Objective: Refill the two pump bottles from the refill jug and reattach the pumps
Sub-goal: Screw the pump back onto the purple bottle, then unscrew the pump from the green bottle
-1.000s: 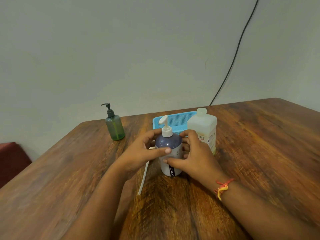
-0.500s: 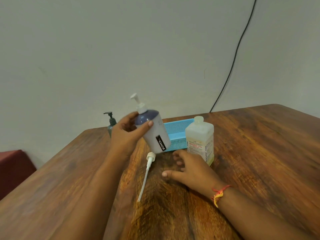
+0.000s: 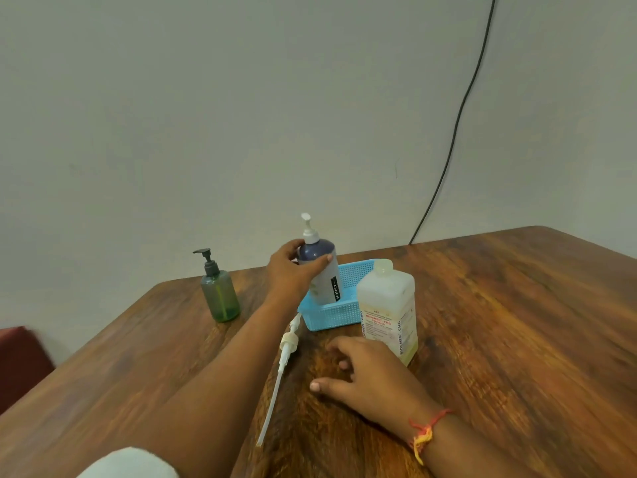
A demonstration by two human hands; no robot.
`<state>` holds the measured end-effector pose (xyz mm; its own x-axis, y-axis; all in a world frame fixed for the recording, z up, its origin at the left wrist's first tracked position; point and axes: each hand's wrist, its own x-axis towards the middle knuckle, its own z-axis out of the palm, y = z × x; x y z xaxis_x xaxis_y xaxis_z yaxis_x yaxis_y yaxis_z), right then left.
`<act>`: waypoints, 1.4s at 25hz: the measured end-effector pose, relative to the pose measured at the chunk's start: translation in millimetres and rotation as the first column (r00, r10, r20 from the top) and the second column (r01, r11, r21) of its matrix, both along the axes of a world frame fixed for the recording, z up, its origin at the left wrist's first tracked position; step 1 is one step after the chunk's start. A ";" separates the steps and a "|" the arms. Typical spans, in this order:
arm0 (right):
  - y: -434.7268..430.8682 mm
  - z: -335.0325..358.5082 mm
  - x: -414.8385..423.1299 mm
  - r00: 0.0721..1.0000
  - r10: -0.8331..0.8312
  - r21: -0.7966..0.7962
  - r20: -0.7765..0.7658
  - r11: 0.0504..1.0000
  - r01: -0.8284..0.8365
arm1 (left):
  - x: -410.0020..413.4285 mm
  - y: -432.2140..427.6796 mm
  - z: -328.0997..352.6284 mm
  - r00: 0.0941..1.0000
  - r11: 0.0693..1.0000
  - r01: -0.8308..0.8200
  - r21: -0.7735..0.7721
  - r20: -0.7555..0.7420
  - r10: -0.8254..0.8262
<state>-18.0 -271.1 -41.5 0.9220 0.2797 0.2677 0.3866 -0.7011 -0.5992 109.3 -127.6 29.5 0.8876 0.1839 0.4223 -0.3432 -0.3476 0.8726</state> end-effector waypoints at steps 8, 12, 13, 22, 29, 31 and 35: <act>0.1 -1.1 -0.8 0.998 0.036 -0.004 0.052 0.999 -0.035 | 15.1 -0.3 -36.1 0.997 0.980 -0.052 0.194 -0.049 0.063; -0.7 -0.8 0.3 0.998 0.042 0.004 0.039 0.999 -0.042 | -1.3 14.1 -34.0 0.992 0.969 -0.098 0.227 -0.052 0.113; -0.7 -0.9 0.6 0.999 0.039 0.010 0.035 0.999 -0.039 | -4.2 23.8 -36.7 0.981 0.965 -0.186 0.187 -0.023 0.193; 6.2 -3.0 -1.4 0.998 0.041 0.010 0.051 0.999 -0.041 | 25.4 163.0 -74.7 0.763 0.822 -0.545 0.165 -0.309 0.568; 3.4 -4.1 2.1 0.999 0.021 0.017 0.040 1.000 -0.022 | 47.9 165.5 -69.8 0.864 0.891 -0.453 -0.019 -0.255 0.434; 3.9 -4.5 1.8 0.999 0.018 0.010 0.041 1.000 -0.018 | 44.9 163.3 -68.7 0.885 0.900 -0.432 -0.055 -0.221 0.411; 5.5 -4.7 1.4 0.999 0.019 0.062 0.045 0.998 -0.022 | 10.1 153.3 -43.7 0.961 0.930 -0.272 -0.246 -0.107 0.253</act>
<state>-16.6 -265.6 -46.2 0.9030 0.2798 0.3260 0.4278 -0.6547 -0.6232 119.4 25.8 -14.2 0.8192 0.5080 0.2662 -0.2026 -0.1779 0.9630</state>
